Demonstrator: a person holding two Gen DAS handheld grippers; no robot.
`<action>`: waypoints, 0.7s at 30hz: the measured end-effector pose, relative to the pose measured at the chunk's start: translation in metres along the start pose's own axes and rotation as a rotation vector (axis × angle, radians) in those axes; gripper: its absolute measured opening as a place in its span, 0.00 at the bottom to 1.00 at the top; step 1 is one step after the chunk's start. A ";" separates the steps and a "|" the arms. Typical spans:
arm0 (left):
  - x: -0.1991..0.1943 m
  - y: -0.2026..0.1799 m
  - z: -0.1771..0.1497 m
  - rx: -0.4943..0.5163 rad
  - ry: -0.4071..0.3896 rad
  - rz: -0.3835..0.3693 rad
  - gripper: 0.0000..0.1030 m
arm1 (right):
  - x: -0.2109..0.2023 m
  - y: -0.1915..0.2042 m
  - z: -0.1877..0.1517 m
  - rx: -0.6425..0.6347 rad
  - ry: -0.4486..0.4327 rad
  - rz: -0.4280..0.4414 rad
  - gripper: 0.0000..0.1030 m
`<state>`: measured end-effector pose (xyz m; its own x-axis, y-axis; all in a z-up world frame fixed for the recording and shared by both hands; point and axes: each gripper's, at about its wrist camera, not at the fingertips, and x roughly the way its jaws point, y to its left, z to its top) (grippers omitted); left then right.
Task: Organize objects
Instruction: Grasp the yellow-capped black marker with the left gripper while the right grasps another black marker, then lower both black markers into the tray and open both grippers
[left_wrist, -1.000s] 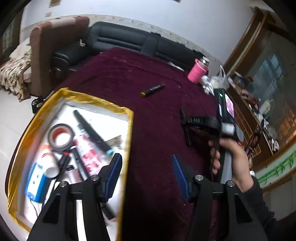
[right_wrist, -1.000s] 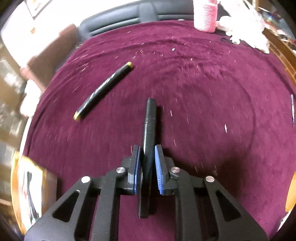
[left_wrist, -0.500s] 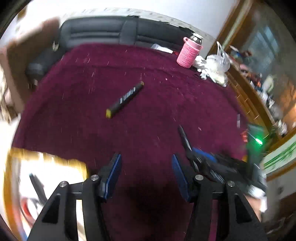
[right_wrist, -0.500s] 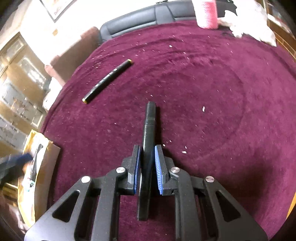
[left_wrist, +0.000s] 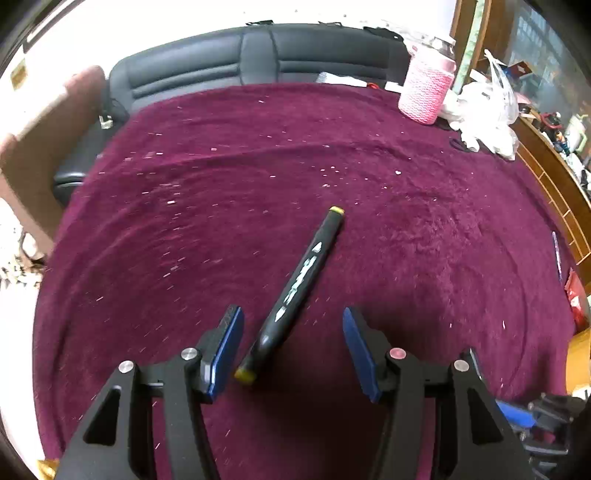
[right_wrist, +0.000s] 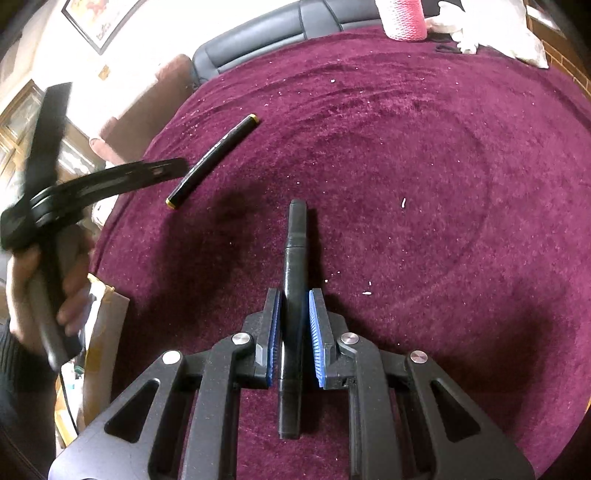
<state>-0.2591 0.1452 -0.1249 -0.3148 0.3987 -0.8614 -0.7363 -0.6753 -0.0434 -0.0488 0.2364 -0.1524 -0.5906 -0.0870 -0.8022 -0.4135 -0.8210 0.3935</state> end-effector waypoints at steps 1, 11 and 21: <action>0.005 -0.002 0.003 -0.001 0.000 0.005 0.54 | 0.001 0.000 0.001 0.002 0.001 0.004 0.15; 0.023 -0.023 0.001 0.008 0.041 0.049 0.13 | 0.002 -0.002 0.001 0.017 0.006 0.022 0.15; -0.034 -0.047 -0.091 -0.037 0.134 0.090 0.13 | 0.002 0.000 0.001 0.003 0.002 0.010 0.15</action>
<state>-0.1594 0.1066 -0.1394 -0.2941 0.2506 -0.9223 -0.6852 -0.7281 0.0207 -0.0504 0.2367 -0.1541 -0.5938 -0.0964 -0.7988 -0.4095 -0.8184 0.4031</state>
